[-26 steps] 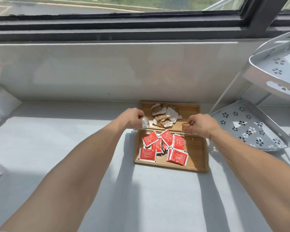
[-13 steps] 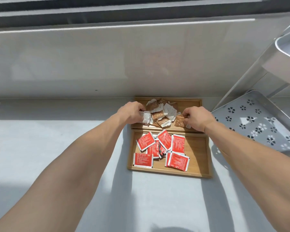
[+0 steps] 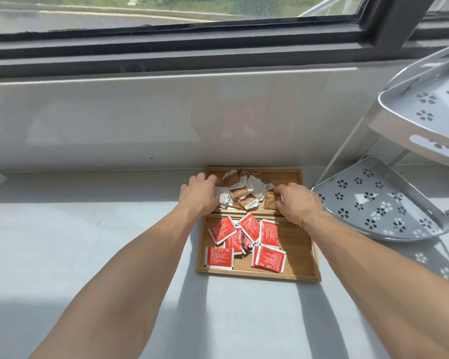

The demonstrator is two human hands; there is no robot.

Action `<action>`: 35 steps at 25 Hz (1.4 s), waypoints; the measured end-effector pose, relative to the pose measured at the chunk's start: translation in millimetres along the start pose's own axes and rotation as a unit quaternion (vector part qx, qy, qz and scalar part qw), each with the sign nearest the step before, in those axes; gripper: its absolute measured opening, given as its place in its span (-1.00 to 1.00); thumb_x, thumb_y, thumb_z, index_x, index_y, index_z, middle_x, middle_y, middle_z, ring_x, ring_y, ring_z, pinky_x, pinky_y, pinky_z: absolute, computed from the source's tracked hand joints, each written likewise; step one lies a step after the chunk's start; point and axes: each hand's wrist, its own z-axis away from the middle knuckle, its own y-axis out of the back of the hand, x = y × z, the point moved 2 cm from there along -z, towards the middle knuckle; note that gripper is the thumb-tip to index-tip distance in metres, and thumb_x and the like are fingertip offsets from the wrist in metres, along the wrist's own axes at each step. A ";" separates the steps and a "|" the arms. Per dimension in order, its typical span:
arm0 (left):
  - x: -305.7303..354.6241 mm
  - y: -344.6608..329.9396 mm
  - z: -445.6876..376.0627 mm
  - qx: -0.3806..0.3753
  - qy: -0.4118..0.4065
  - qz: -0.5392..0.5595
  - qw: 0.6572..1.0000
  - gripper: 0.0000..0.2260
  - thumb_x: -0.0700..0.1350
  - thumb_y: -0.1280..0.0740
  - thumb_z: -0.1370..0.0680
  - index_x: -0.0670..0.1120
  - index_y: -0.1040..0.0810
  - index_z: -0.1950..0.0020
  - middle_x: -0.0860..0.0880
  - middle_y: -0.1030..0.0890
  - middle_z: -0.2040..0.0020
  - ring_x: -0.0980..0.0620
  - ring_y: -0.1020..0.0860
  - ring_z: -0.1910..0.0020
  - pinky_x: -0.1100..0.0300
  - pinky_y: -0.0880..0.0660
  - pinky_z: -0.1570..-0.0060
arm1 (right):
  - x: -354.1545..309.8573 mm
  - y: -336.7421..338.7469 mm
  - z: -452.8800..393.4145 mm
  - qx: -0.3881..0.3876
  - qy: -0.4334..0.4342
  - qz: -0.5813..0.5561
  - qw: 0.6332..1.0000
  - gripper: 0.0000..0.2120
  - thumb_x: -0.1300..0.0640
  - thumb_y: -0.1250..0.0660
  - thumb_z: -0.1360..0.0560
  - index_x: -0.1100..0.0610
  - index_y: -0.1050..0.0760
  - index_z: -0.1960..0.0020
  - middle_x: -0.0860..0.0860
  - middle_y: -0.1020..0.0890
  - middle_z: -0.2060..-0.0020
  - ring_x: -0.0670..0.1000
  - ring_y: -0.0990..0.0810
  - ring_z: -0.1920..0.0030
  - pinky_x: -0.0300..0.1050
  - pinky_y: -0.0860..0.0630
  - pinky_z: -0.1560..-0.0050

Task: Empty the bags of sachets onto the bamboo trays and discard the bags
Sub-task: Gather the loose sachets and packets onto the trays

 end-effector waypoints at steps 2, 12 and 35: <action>3.1 3.8 10.7 -0.007 -0.003 0.004 1.000 -0.56 0.05 -0.27 -0.56 0.03 -0.35 -0.42 -0.12 -0.43 -0.36 -0.15 -0.37 -0.36 -0.12 -0.35 -0.27 | -0.2 6.9 13.3 0.002 -0.001 0.010 1.000 -0.60 -0.04 -0.27 -0.56 -0.03 -0.42 -0.37 0.04 -0.60 -0.21 0.13 -0.57 -0.20 0.09 -0.55 -0.14; 23.7 17.1 99.9 -0.071 -0.046 0.021 0.996 -0.56 0.09 -0.31 -0.51 0.08 -0.42 -0.39 -0.06 -0.44 -0.40 -0.09 -0.37 -0.38 -0.13 -0.32 -0.32 | 3.1 35.6 112.6 -0.069 -0.022 0.016 0.997 -0.61 -0.12 -0.25 -0.55 -0.03 -0.46 -0.33 0.03 -0.59 -0.26 0.09 -0.53 -0.26 0.08 -0.49 -0.25; 298.5 -39.0 267.2 -0.244 -0.296 -0.040 0.923 -0.58 0.13 -0.36 -0.46 0.01 -0.53 -0.28 -0.04 -0.57 -0.28 -0.03 -0.54 -0.24 0.20 -0.44 -0.17 | 275.2 4.0 460.3 -0.083 -0.305 -0.141 0.938 -0.61 -0.17 -0.21 -0.48 -0.13 -0.49 -0.27 -0.07 -0.51 -0.31 0.00 -0.47 -0.30 -0.04 -0.44 -0.24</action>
